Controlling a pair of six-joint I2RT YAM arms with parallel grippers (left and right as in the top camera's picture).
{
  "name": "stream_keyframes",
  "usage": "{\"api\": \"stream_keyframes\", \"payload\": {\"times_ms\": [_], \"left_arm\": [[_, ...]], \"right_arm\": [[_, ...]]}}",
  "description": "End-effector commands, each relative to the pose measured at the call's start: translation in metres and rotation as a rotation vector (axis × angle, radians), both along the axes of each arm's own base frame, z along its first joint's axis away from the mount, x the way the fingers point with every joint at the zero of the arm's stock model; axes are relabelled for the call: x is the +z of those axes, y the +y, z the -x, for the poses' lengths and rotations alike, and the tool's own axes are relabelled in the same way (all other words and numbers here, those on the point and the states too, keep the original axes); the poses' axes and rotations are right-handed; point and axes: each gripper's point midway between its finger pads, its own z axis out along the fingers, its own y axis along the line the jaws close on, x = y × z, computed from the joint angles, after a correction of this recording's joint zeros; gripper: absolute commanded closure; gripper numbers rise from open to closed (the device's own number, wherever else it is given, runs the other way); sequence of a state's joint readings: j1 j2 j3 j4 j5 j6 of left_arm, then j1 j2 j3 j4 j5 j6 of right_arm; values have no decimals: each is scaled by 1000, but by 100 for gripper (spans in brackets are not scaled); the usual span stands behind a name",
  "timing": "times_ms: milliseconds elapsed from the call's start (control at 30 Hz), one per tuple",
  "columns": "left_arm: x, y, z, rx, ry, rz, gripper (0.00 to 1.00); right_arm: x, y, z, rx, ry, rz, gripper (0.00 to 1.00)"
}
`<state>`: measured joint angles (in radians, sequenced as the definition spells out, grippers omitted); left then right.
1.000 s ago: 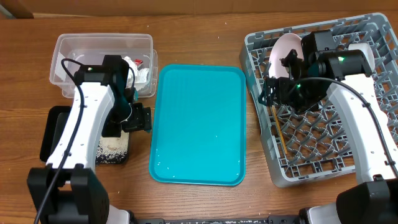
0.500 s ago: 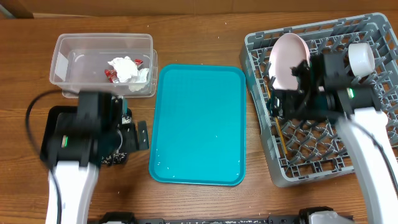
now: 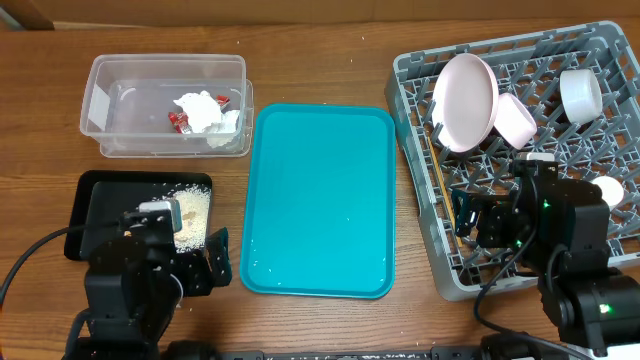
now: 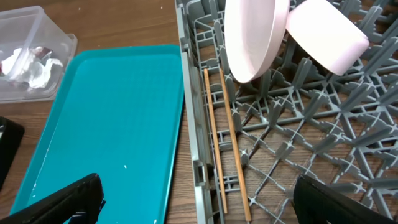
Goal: Sort waste into correct bins and load items into the dishwasher
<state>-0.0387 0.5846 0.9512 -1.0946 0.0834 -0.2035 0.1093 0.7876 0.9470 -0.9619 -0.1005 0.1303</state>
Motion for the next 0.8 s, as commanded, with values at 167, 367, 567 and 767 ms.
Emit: {"api": "stream_keyframes", "payload": {"times_ms": [167,367,567,767], "left_arm": [[-4,-2,2,-2,15,14,0],[-4,-2,2,-2,15,14,0],[-4,-2,2,-2,15,14,0],[-4,-2,2,-2,15,14,0]], "right_arm": [[-11,-2,-6,-13,42,9,0],[-23,-1,-11,-13,90,14,0],[-38,-1,-16,-12,151,21,0],[-40,-1,-12,-13,148,22,0]]}}
